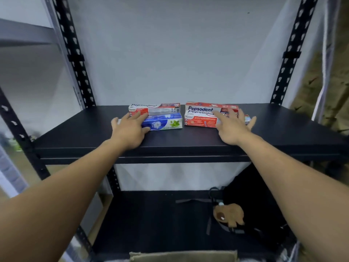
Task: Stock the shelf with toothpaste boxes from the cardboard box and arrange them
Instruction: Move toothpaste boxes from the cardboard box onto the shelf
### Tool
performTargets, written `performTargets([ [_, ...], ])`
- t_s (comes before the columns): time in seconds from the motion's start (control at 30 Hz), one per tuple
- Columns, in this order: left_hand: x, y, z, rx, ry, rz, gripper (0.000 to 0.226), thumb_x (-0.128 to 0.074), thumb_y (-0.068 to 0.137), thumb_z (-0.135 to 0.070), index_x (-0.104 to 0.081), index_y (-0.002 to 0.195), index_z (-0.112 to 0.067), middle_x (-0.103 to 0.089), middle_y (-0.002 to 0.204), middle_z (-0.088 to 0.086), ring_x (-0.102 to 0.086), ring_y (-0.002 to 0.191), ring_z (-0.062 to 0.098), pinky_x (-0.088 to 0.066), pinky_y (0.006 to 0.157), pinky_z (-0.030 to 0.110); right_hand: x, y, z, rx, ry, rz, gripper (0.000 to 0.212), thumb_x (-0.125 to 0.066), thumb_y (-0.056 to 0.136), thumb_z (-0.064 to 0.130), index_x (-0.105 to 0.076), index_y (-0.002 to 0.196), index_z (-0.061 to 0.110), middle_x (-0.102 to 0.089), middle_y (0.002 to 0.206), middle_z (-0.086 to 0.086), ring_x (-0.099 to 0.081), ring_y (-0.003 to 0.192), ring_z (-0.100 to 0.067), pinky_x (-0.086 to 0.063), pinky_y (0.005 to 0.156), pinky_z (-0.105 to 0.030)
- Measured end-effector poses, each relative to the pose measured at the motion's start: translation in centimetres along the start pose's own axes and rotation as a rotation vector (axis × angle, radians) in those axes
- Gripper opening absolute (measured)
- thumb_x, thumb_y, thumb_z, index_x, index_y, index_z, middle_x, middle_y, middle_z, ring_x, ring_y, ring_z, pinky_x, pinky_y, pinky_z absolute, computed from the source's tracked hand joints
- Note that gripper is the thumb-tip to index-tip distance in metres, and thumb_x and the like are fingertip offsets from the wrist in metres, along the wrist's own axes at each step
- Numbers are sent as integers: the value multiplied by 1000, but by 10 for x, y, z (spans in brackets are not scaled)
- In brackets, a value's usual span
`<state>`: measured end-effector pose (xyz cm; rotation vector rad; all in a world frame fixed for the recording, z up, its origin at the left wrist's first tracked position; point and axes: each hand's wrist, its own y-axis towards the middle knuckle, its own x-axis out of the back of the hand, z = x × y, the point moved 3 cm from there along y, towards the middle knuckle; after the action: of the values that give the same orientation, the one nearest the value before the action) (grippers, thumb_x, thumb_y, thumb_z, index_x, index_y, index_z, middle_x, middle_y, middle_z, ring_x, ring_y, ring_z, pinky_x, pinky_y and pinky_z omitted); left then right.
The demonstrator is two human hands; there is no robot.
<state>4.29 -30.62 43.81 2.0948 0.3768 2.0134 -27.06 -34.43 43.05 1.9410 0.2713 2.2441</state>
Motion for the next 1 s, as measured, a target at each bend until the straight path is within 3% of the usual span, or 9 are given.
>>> performTargets([
  [0.2,-19,36,4,2,-44,-24,56,-31,103,-48,-21,156,-32,-14,165,-5,-6,151,28,-1,119,54,-11,36,1,-14,-6,-38,55,-31,104,33,-12,152,50,3,165,-4,12,149,-35,11,109,-71],
  [0.43,-29,65,0,-58,-60,-109,50,-37,103,-39,-30,152,-31,-26,160,-7,-22,146,25,-7,117,49,-21,70,-1,-9,-4,-46,53,-27,103,36,-10,152,49,-5,164,-1,7,150,-33,6,111,-70],
  [0.73,-35,86,2,-71,-70,-130,51,-39,102,-40,-31,152,-32,-29,159,-7,-23,146,24,-9,116,49,-25,85,-3,7,4,-56,55,-31,102,35,-11,152,49,-8,164,-1,4,150,-32,5,111,-70],
  [1.0,-28,69,2,-45,-50,-131,65,-37,99,-57,-18,156,-34,-9,166,0,-10,151,25,-7,119,49,-14,63,-1,48,7,-142,60,-42,97,56,-19,152,46,-11,164,-4,5,150,-33,11,111,-67],
])
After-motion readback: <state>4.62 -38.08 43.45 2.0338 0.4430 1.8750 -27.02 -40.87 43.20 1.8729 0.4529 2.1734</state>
